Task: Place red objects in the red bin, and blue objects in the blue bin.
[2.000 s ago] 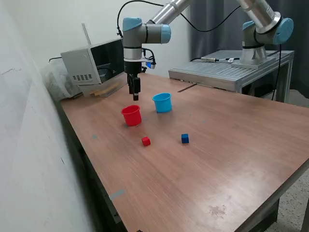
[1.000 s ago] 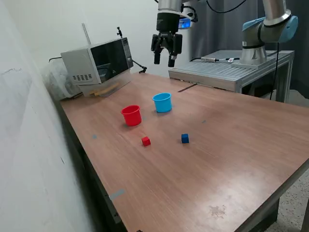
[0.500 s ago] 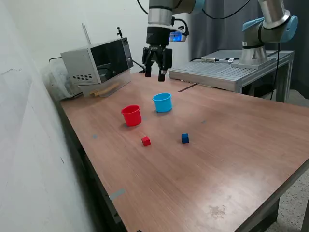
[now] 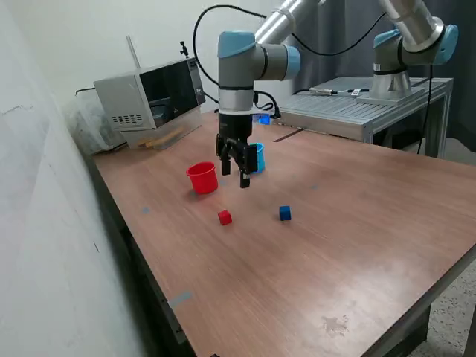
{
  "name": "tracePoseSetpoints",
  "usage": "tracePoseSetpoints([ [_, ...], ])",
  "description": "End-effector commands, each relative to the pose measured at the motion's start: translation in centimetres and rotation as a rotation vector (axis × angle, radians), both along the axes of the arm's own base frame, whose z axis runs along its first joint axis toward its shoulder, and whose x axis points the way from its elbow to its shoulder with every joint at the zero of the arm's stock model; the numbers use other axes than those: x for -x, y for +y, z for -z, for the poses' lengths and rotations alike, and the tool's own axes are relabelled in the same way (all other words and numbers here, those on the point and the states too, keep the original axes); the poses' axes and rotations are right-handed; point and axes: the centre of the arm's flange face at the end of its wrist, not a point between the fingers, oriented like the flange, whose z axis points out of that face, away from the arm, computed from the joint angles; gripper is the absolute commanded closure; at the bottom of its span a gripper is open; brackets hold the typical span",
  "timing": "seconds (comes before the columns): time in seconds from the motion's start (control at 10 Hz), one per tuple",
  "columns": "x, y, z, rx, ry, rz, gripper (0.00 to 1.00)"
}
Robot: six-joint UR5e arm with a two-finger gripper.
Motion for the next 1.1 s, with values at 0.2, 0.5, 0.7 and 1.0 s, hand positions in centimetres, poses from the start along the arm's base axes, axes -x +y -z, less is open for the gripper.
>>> tracePoseSetpoints([
  [0.2,2.4,0.0,5.0,0.001,0.000,-0.001,0.00],
  [0.5,3.3,0.1,7.4,0.000,-0.005,0.001,0.00],
  [0.7,3.5,0.2,7.6,0.000,-0.002,0.003,0.00],
  [1.0,4.0,1.1,7.1,0.000,0.017,0.014,0.00],
])
